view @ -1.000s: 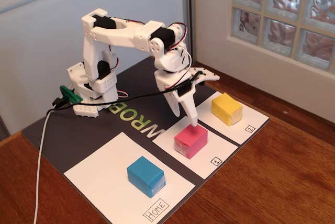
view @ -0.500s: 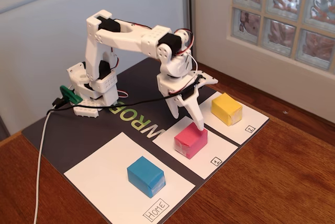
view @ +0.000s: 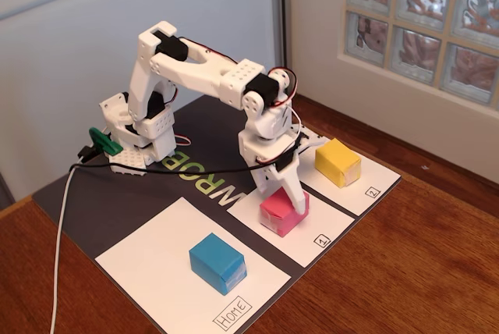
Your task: Move box red to home
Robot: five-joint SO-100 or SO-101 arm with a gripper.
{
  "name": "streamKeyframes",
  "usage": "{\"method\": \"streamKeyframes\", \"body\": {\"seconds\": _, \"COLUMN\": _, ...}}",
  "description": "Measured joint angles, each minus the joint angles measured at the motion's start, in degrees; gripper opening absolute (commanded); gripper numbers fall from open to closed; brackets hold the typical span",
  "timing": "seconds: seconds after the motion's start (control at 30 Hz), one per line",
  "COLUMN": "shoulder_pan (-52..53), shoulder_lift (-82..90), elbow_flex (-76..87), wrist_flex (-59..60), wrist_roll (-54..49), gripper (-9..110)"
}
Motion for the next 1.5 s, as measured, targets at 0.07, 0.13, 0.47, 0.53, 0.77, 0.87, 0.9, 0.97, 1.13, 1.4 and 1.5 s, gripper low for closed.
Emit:
{"method": "streamKeyframes", "body": {"seconds": 0.07, "shoulder_pan": 0.0, "shoulder_lift": -0.9, "elbow_flex": -0.1, "wrist_flex": -0.6, "wrist_roll": 0.0, "gripper": 42}}
{"method": "streamKeyframes", "body": {"seconds": 0.13, "shoulder_pan": 0.1, "shoulder_lift": -1.9, "elbow_flex": -0.6, "wrist_flex": -0.8, "wrist_roll": 0.0, "gripper": 42}}
{"method": "streamKeyframes", "body": {"seconds": 0.47, "shoulder_pan": 1.0, "shoulder_lift": -7.8, "elbow_flex": -5.9, "wrist_flex": -0.8, "wrist_roll": 0.0, "gripper": 41}}
{"method": "streamKeyframes", "body": {"seconds": 0.53, "shoulder_pan": 1.0, "shoulder_lift": -9.1, "elbow_flex": -6.9, "wrist_flex": -0.8, "wrist_roll": 0.0, "gripper": 41}}
{"method": "streamKeyframes", "body": {"seconds": 0.77, "shoulder_pan": 1.0, "shoulder_lift": -12.6, "elbow_flex": -10.3, "wrist_flex": -0.6, "wrist_roll": 0.0, "gripper": 38}}
{"method": "streamKeyframes", "body": {"seconds": 0.87, "shoulder_pan": 1.0, "shoulder_lift": -13.4, "elbow_flex": -11.7, "wrist_flex": 0.3, "wrist_roll": 0.0, "gripper": 30}}
{"method": "streamKeyframes", "body": {"seconds": 0.9, "shoulder_pan": 1.0, "shoulder_lift": -13.5, "elbow_flex": -11.9, "wrist_flex": 0.3, "wrist_roll": 0.0, "gripper": 24}}
{"method": "streamKeyframes", "body": {"seconds": 0.97, "shoulder_pan": 0.9, "shoulder_lift": -13.6, "elbow_flex": -12.2, "wrist_flex": 0.4, "wrist_roll": 0.0, "gripper": 16}}
{"method": "streamKeyframes", "body": {"seconds": 1.13, "shoulder_pan": 0.8, "shoulder_lift": -13.6, "elbow_flex": -12.6, "wrist_flex": 0.4, "wrist_roll": 0.0, "gripper": -1}}
{"method": "streamKeyframes", "body": {"seconds": 1.4, "shoulder_pan": 0.8, "shoulder_lift": -13.7, "elbow_flex": -13.7, "wrist_flex": 1.0, "wrist_roll": 0.0, "gripper": -1}}
{"method": "streamKeyframes", "body": {"seconds": 1.5, "shoulder_pan": 0.8, "shoulder_lift": -13.7, "elbow_flex": -14.0, "wrist_flex": 1.6, "wrist_roll": 0.0, "gripper": -1}}
